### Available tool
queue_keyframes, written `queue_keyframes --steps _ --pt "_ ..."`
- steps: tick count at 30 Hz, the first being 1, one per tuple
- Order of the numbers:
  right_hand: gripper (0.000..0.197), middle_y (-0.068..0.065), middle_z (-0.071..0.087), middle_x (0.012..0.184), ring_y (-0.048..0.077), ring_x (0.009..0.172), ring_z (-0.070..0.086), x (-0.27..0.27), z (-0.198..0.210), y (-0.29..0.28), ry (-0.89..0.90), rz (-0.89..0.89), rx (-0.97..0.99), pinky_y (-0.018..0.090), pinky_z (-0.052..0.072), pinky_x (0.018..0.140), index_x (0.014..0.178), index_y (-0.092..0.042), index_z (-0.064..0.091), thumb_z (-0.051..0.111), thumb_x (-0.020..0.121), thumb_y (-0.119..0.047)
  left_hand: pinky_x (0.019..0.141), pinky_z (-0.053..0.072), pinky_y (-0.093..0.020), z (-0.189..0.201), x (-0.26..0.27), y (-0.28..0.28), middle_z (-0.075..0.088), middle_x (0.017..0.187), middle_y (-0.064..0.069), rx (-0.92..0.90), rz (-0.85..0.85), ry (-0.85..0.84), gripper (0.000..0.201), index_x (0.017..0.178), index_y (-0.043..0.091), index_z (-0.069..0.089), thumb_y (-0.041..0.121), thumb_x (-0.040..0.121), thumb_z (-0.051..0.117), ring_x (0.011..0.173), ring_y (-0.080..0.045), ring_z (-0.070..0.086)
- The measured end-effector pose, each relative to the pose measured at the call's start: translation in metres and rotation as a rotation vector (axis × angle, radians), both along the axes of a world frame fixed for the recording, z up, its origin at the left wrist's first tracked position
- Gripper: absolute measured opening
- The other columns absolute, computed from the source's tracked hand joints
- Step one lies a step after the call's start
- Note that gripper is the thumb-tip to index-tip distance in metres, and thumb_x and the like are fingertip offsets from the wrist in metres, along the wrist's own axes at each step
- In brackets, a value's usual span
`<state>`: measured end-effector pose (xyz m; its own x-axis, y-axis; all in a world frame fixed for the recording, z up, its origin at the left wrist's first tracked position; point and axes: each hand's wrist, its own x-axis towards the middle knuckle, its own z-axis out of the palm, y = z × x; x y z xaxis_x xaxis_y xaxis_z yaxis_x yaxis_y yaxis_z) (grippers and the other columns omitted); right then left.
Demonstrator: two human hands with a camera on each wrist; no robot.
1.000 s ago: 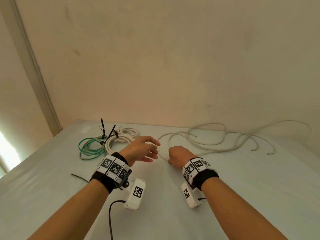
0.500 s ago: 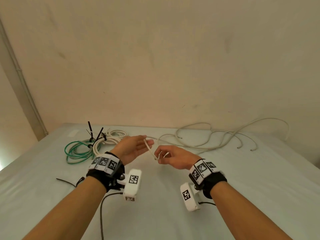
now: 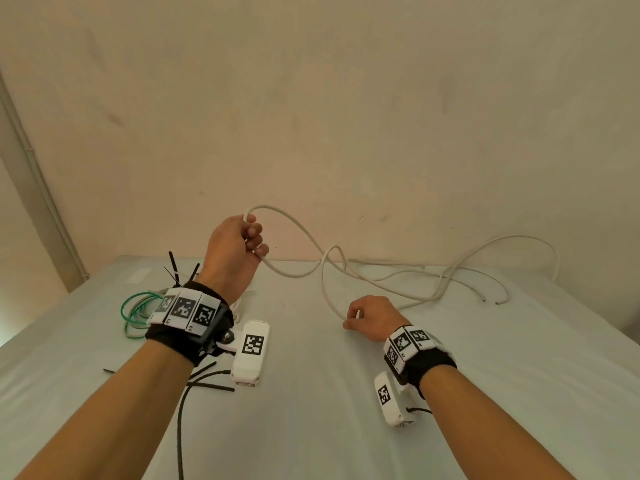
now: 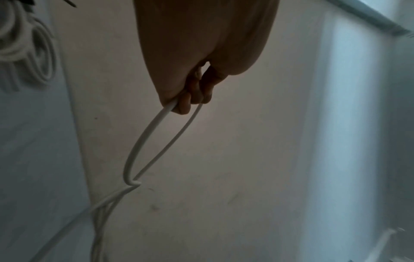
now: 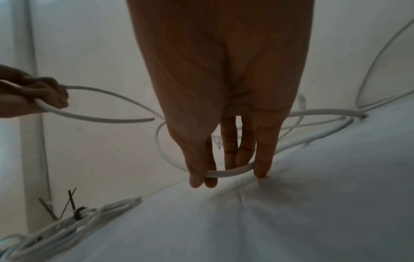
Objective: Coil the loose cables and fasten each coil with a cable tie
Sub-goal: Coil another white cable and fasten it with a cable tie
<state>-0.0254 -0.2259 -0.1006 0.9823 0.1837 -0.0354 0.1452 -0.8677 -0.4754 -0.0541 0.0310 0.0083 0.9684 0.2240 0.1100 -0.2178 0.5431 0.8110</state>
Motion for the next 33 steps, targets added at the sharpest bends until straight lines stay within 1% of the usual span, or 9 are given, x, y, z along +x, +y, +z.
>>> queue_keyframes --steps 9,14,16,18,20,22,24,28,33 --pt "0.022 0.012 0.074 0.115 0.028 0.105 0.068 0.012 0.008 0.006 0.144 -0.074 -0.061 0.032 0.051 0.083 0.106 -0.01 0.078 0.064 0.099 -0.026 0.051 0.031 -0.024 0.068 0.005 0.028 0.043 0.062 0.004 -0.15 0.117 -0.203 0.022 0.087 0.013 0.052 0.004 0.095 0.034 0.052 -0.011 0.031" --pt "0.035 0.01 0.07 0.118 0.027 0.11 0.066 0.011 0.018 0.015 0.152 -0.092 -0.056 0.032 0.048 0.082 0.114 -0.004 0.07 0.064 0.1 -0.036 0.052 0.032 -0.025 0.075 -0.005 0.03 0.043 0.064 0.003 -0.04 0.066 -0.214 0.019 0.092 0.013 0.052 0.004 0.094 0.036 0.055 -0.012 0.033" --pt "0.029 0.005 0.064 0.104 0.019 0.095 0.06 0.01 0.034 0.024 0.097 -0.112 0.177 0.031 0.044 0.082 0.108 -0.011 0.063 0.063 0.101 -0.04 0.052 0.033 -0.025 0.071 -0.015 0.023 0.041 0.065 0.002 0.02 0.002 -0.226 0.019 0.092 0.013 0.053 0.004 0.095 0.036 0.056 -0.012 0.032" --pt "0.031 0.007 0.067 0.098 0.017 0.08 0.058 0.009 0.056 0.039 0.142 -0.153 0.685 0.033 0.046 0.074 0.109 -0.01 0.064 0.052 0.107 -0.039 0.053 0.031 -0.026 0.067 -0.025 0.015 0.037 0.065 0.001 0.09 -0.085 -0.244 0.021 0.089 0.013 0.054 0.004 0.094 0.036 0.058 -0.013 0.03" --pt "0.057 0.016 0.075 0.105 0.026 0.088 0.067 0.01 0.081 0.048 0.333 -0.152 1.245 0.034 0.05 0.073 0.121 -0.002 0.061 0.039 0.108 -0.053 0.053 0.028 -0.027 0.062 -0.033 0.006 0.032 0.063 0.0 0.178 -0.168 -0.242 0.024 0.082 0.014 0.054 0.004 0.092 0.035 0.058 -0.015 0.026" --pt "0.085 0.022 0.074 0.117 0.034 0.106 0.071 0.011 0.107 0.051 0.484 -0.062 1.453 0.041 0.055 0.087 0.129 0.004 0.054 0.034 0.1 -0.074 0.053 0.026 -0.029 0.054 -0.039 -0.002 0.029 0.061 0.0 0.298 -0.256 -0.225 0.024 0.079 0.014 0.053 0.004 0.089 0.033 0.057 -0.016 0.024" --pt "0.09 0.021 0.073 0.125 0.034 0.111 0.072 0.009 0.13 0.053 0.506 0.044 1.409 0.047 0.054 0.101 0.134 0.005 0.051 0.045 0.096 -0.076 0.054 0.028 -0.029 0.043 -0.047 -0.007 0.03 0.06 0.001 0.442 -0.362 -0.22 0.019 0.082 0.013 0.052 0.004 0.086 0.036 0.056 -0.015 0.026" --pt "0.069 0.005 0.075 0.122 0.024 0.116 0.07 0.001 0.164 0.06 0.375 0.198 1.142 0.053 0.048 0.11 0.133 -0.004 0.058 0.065 0.094 -0.06 0.061 0.036 -0.029 0.024 -0.056 -0.013 0.04 0.067 0.002 0.617 -0.428 -0.22 0.021 0.092 0.009 0.053 -0.002 0.095 0.036 0.061 -0.014 0.035" --pt "0.052 0.0 0.07 0.118 0.019 0.117 0.059 -0.018 0.165 0.057 0.362 0.299 0.736 0.041 0.04 0.105 0.109 -0.02 0.073 0.056 0.093 -0.067 0.053 0.034 -0.025 0.042 -0.036 0.007 0.031 0.063 0.002 0.273 -0.176 -0.24 0.026 0.084 0.016 0.05 0.0 0.094 0.033 0.058 -0.014 0.03"
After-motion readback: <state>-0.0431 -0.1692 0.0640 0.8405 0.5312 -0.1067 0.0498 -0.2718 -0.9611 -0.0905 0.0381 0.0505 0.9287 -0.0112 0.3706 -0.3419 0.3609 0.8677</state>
